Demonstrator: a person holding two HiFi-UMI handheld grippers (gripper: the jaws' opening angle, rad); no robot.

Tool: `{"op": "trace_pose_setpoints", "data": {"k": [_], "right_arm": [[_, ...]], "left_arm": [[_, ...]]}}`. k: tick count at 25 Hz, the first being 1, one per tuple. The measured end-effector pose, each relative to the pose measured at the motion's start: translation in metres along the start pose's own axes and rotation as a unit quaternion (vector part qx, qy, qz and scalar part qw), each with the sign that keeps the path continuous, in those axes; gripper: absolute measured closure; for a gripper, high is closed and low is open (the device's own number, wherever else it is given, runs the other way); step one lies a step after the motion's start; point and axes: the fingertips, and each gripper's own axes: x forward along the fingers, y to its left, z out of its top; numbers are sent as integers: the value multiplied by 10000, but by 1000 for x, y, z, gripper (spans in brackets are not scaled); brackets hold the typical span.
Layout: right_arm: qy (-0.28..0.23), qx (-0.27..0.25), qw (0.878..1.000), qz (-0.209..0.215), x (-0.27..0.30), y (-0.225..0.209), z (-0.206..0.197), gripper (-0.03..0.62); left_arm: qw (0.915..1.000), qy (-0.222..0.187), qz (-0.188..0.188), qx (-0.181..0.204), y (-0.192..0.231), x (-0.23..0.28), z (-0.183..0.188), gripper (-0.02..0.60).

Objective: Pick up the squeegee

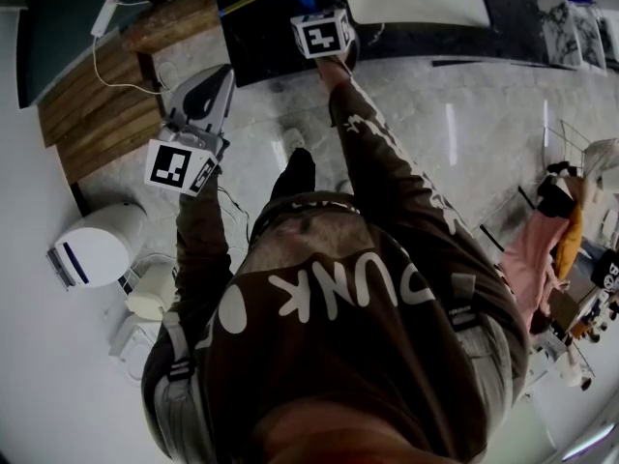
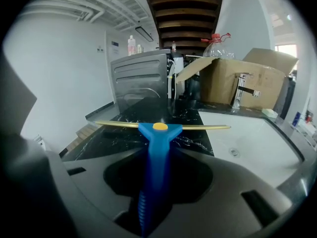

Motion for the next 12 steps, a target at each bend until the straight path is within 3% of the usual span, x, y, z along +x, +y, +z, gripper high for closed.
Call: {"op": "trace_pose_setpoints", "data": {"k": [12], "right_arm": [[-630, -119, 9977, 213, -44, 9, 23, 451]], "left_arm": [[9999, -55, 6, 122, -29, -6, 8, 580]]}}
